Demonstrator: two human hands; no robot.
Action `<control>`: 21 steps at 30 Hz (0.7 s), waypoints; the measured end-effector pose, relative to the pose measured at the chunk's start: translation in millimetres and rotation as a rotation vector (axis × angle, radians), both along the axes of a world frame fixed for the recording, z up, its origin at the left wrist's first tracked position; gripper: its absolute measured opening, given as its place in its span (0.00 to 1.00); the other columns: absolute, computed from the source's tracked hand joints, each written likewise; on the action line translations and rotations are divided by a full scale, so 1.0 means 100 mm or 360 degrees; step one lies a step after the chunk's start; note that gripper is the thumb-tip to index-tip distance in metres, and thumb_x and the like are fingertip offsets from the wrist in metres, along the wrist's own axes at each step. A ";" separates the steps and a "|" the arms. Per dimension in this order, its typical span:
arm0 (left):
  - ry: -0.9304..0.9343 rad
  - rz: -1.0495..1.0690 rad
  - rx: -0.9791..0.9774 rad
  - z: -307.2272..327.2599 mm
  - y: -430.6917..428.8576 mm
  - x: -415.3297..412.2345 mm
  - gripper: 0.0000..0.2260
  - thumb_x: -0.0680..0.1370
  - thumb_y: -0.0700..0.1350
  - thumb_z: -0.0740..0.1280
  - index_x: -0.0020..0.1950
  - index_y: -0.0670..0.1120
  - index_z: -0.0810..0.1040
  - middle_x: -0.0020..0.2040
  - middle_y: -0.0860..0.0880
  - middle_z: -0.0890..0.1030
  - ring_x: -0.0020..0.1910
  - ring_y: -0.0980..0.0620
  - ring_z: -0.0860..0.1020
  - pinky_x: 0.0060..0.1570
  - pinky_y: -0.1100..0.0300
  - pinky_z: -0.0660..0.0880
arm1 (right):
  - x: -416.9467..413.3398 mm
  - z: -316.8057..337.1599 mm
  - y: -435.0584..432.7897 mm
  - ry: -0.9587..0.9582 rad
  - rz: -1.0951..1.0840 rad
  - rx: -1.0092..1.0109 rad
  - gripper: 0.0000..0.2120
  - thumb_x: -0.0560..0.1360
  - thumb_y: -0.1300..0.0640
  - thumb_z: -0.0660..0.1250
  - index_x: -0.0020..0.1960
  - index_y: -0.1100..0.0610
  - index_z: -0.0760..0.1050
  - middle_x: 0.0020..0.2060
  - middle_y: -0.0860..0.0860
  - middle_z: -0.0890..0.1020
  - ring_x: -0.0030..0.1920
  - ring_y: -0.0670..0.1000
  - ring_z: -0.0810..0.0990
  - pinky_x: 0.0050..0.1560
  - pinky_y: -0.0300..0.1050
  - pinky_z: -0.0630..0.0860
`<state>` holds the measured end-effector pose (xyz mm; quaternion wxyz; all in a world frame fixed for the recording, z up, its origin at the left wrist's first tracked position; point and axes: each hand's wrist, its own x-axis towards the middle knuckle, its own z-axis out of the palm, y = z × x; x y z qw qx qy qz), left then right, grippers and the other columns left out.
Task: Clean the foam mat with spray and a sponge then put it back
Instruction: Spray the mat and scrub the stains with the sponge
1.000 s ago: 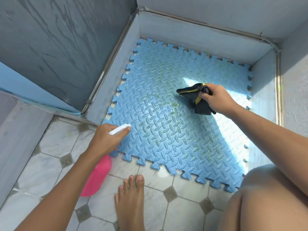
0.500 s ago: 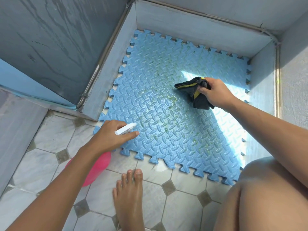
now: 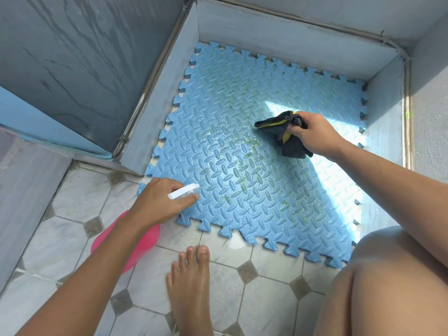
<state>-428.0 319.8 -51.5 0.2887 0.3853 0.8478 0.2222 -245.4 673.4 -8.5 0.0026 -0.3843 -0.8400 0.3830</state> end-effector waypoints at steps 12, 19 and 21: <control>-0.0049 -0.0025 0.0187 0.09 0.22 0.09 0.26 0.74 0.59 0.73 0.29 0.41 0.69 0.22 0.48 0.67 0.24 0.53 0.66 0.27 0.58 0.64 | 0.01 0.01 0.01 0.0013 -0.0034 0.0002 0.08 0.82 0.54 0.65 0.55 0.57 0.79 0.49 0.58 0.83 0.50 0.62 0.80 0.49 0.52 0.77; -0.0147 -0.0196 0.0204 0.11 0.35 0.17 0.24 0.72 0.60 0.73 0.30 0.42 0.72 0.24 0.49 0.70 0.25 0.57 0.68 0.30 0.57 0.64 | 0.01 -0.01 0.07 0.0003 -0.0052 0.0030 0.08 0.82 0.52 0.65 0.52 0.57 0.78 0.45 0.60 0.83 0.38 0.56 0.77 0.31 0.46 0.75; -0.0177 -0.0220 0.0150 0.10 0.37 0.20 0.26 0.72 0.61 0.72 0.29 0.41 0.71 0.23 0.48 0.70 0.24 0.56 0.68 0.29 0.57 0.64 | 0.03 0.01 0.11 0.0062 -0.0129 0.0013 0.08 0.81 0.52 0.65 0.51 0.57 0.78 0.47 0.60 0.83 0.42 0.58 0.80 0.40 0.50 0.80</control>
